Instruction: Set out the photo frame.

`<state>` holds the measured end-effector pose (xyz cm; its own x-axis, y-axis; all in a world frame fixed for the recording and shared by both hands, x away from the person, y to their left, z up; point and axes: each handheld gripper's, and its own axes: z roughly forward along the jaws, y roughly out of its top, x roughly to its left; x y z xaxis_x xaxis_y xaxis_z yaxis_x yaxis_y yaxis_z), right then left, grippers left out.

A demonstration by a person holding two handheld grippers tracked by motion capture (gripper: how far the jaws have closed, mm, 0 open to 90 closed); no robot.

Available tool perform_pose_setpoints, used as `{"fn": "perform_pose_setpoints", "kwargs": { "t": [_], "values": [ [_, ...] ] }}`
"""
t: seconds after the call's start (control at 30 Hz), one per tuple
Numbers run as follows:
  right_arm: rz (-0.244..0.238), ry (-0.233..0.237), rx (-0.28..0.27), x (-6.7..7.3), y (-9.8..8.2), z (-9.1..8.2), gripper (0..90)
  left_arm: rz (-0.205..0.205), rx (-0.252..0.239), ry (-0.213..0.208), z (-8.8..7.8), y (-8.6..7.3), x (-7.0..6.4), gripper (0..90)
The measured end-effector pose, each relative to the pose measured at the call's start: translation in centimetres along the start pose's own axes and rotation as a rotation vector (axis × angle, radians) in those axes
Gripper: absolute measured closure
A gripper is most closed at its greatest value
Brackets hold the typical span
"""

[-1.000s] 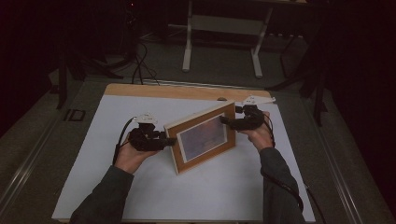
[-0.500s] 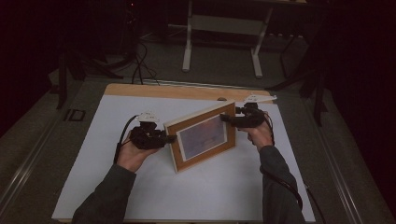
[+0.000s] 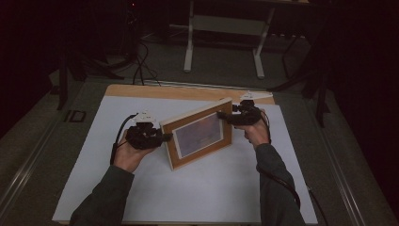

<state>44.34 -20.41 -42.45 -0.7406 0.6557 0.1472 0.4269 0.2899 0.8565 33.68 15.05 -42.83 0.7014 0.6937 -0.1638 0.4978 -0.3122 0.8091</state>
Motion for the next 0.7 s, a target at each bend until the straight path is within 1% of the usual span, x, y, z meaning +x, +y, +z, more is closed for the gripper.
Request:
{"fn": "perform_pose_setpoints", "kwargs": {
  "t": [0.03,0.07,0.13,0.17,0.27,0.37,0.53,0.57,0.67,0.7],
  "values": [
    [-0.008,-0.004,-0.001,0.3,0.4,0.3,35.2,-0.01,-0.002,0.008,-0.2,-0.1,0.2,69.7],
    [-0.013,-0.009,-0.002,0.4,0.6,0.4,35.1,-0.01,-0.002,0.008,-0.2,-0.1,0.2,69.7],
    [-0.011,-0.009,-0.003,0.6,0.8,0.6,35.0,-0.014,-0.006,0.015,-0.5,-0.3,0.5,69.7],
    [-0.022,-0.014,-0.007,0.9,1.2,1.0,34.8,-0.022,-0.011,0.02,-0.7,-0.4,0.7,69.8],
    [-0.028,-0.016,-0.007,1.1,1.5,1.3,34.7,-0.027,-0.014,0.025,-0.9,-0.6,0.9,69.7],
    [-0.03,-0.02,-0.007,1.4,1.9,1.9,34.5,-0.028,-0.02,0.039,-1.1,-0.6,1.1,69.7],
    [-0.022,-0.03,-0.005,1.2,1.8,2.1,34.4,-0.021,-0.04,0.045,-0.8,-0.6,1.2,69.9],
    [-0.015,-0.037,-0.003,1.0,1.7,2.2,34.4,-0.022,-0.049,0.045,-0.5,-0.5,1.3,69.9],
    [-0.004,-0.044,-0.008,0.8,1.5,2.3,34.2,-0.019,-0.055,0.048,-0.3,-0.3,1.3,70.2],
    [0.006,-0.046,-0.015,0.6,1.4,2.2,34.1,-0.025,-0.059,0.048,-0.1,-0.1,1.5,70.1]
  ]
}}
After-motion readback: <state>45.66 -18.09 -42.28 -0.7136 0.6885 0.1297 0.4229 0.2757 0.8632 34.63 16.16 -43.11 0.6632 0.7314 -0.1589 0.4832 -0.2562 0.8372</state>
